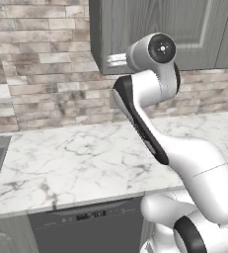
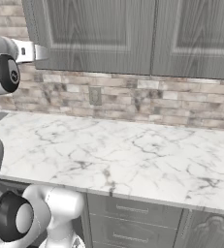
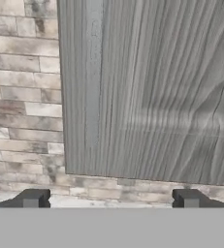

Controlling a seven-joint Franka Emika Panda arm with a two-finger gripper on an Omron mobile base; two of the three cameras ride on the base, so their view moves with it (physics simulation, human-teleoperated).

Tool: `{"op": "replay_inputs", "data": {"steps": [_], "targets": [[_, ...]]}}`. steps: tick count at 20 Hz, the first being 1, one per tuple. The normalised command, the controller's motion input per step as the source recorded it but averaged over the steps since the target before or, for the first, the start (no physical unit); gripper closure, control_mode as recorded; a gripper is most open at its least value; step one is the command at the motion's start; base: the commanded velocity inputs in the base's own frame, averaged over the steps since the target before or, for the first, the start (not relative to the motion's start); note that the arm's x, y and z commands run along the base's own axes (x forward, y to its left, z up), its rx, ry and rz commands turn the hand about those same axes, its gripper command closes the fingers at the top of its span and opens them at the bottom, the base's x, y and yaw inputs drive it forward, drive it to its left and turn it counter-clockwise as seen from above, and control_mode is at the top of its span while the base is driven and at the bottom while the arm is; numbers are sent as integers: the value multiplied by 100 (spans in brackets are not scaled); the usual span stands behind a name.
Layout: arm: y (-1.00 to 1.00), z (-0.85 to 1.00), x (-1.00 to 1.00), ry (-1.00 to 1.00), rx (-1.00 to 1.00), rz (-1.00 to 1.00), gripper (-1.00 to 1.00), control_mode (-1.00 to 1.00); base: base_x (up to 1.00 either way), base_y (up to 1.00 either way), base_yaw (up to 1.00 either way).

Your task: Open the cabinet, pick the kettle from the cabinet, and place it in the sink.

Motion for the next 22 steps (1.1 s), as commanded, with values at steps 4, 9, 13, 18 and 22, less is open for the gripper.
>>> {"op": "replay_inputs", "data": {"steps": [4,9,13,18,22], "targets": [[6,14,33,0,1,0,-100,-100,0,0,0],[0,12,30,1,4,0,-100,-100,0,0,0],[3,3,31,2,5,0,-100,-100,0,0,0],[9,0,33,0,5,0,-100,-100,0,0,0],[17,3,36,0,0,0,-100,-100,0,0,0]]}}
